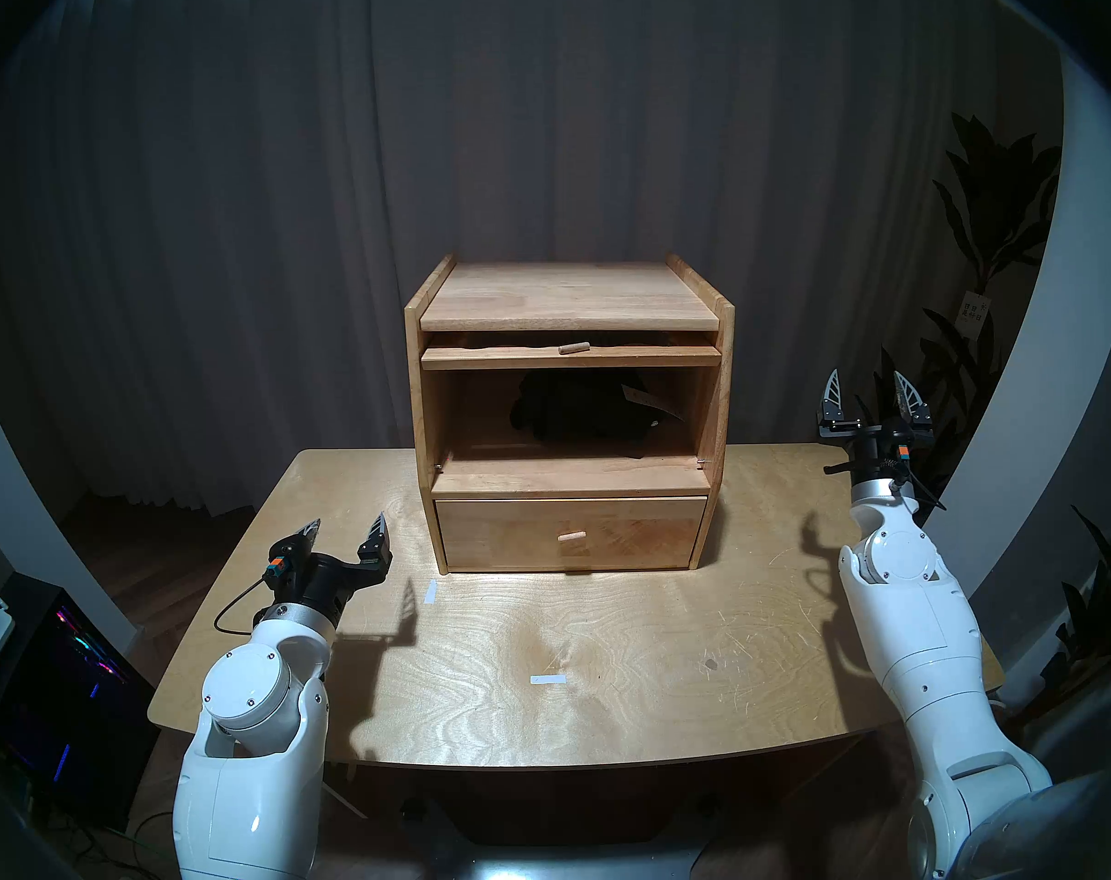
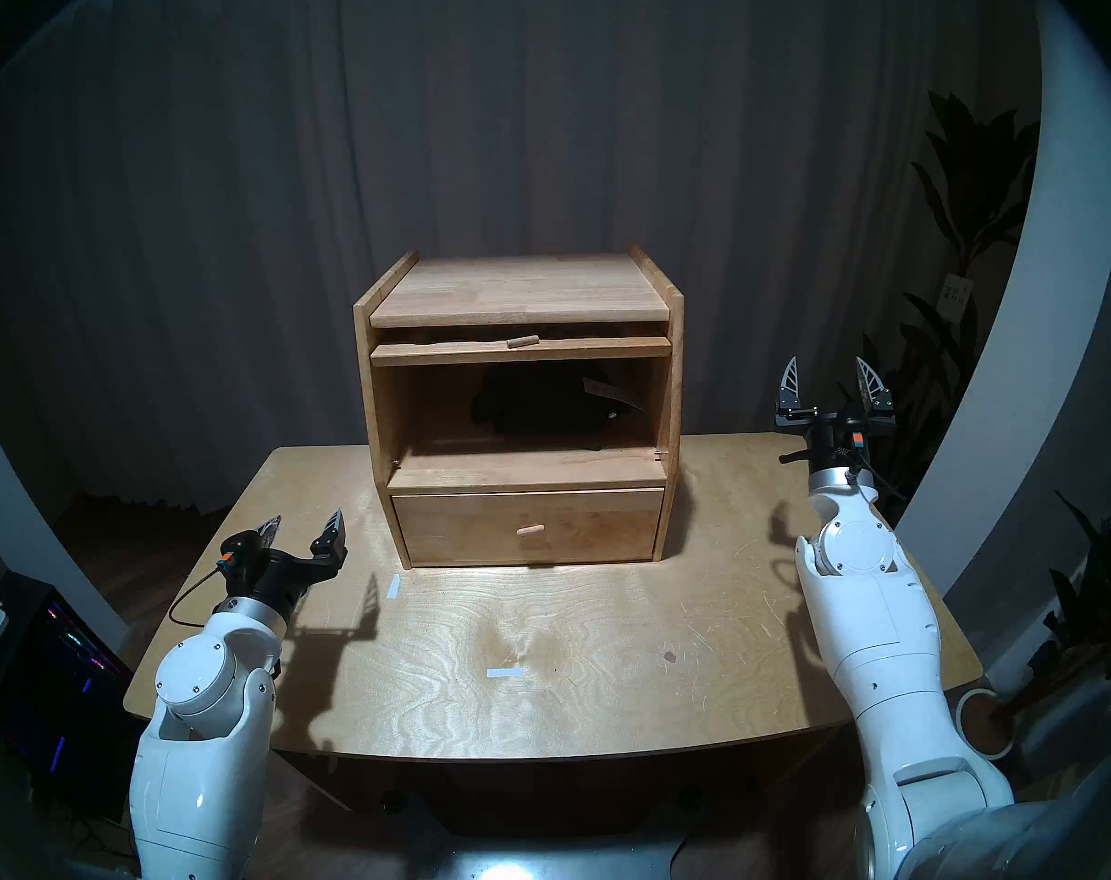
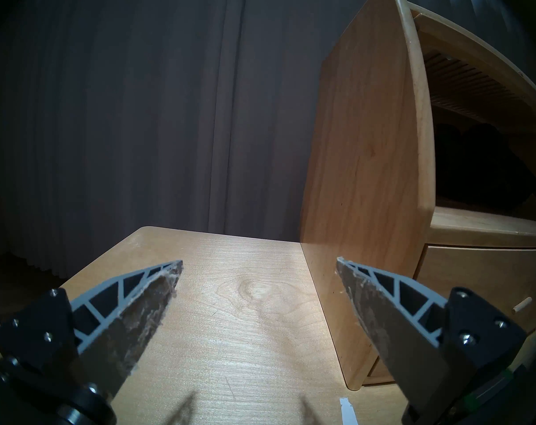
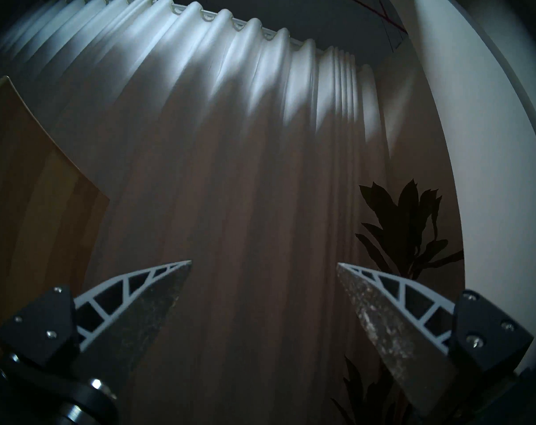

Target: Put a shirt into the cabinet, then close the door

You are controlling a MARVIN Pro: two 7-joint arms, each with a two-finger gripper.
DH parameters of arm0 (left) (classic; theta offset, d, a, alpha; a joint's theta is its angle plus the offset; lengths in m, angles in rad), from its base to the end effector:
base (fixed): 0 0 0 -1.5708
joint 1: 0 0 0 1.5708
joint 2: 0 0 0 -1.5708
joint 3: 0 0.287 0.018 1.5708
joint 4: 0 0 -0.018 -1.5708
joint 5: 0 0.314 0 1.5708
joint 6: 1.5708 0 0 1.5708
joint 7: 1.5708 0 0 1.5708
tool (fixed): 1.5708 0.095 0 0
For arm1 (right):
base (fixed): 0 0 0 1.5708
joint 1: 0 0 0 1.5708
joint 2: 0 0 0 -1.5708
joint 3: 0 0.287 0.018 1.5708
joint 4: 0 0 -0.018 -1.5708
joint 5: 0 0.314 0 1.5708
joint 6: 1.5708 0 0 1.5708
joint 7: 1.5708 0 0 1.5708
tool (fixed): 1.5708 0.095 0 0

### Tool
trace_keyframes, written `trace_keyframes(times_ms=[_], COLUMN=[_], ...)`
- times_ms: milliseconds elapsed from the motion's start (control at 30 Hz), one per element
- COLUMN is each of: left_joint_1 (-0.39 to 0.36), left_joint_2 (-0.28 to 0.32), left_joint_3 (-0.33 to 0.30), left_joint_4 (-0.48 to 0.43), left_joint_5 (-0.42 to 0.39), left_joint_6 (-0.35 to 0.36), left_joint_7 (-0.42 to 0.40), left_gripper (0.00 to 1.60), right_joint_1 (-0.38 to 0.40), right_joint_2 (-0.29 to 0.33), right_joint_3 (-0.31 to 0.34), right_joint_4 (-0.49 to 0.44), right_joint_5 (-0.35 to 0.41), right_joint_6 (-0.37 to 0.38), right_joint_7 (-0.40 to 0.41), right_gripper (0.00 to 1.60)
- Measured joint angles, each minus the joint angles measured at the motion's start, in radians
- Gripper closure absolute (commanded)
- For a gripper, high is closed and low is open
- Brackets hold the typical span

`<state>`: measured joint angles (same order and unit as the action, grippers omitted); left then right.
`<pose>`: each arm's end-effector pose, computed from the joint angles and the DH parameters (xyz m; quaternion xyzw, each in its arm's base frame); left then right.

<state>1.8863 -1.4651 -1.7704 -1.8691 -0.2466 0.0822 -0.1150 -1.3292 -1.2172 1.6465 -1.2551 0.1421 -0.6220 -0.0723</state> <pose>0.3328 0.0896 -0.2985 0.7283 0.0476 0.6833 0.0199 0.4673 -0.1718 -0.2307 0.4698 0.0079 0.8725 0.1341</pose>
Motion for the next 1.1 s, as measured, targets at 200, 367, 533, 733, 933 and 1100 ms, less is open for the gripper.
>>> trace_keyframes(times_ms=[200, 367, 533, 733, 933, 1100], left_joint_1=[0.005, 0.007, 0.007, 0.007, 0.009, 0.010], left_joint_2=[0.000, 0.000, 0.000, 0.000, 0.000, 0.000], left_joint_3=[0.000, 0.000, 0.000, 0.000, 0.000, 0.000], left_joint_4=[-0.009, -0.010, -0.010, -0.010, -0.011, -0.015], left_joint_5=[0.000, 0.000, 0.000, 0.000, -0.001, -0.001], left_joint_6=[0.000, 0.000, 0.000, 0.000, 0.000, 0.000], left_joint_7=[0.000, 0.000, 0.001, 0.001, 0.001, 0.001], left_gripper=[0.00, 0.00, 0.00, 0.00, 0.00, 0.00], right_joint_1=[-0.066, -0.107, -0.119, -0.079, -0.031, -0.023], right_joint_2=[0.005, 0.042, 0.098, 0.168, 0.213, 0.232], right_joint_3=[-0.005, 0.013, 0.050, 0.035, -0.006, -0.007], right_joint_4=[-0.043, -0.042, -0.020, -0.048, -0.078, -0.096], right_joint_5=[0.029, 0.010, -0.032, -0.075, -0.084, -0.059], right_joint_6=[-0.011, 0.074, 0.184, 0.283, 0.384, 0.483], right_joint_7=[0.048, 0.069, 0.150, 0.265, 0.373, 0.436], right_gripper=[0.00, 0.00, 0.00, 0.00, 0.00, 0.00])
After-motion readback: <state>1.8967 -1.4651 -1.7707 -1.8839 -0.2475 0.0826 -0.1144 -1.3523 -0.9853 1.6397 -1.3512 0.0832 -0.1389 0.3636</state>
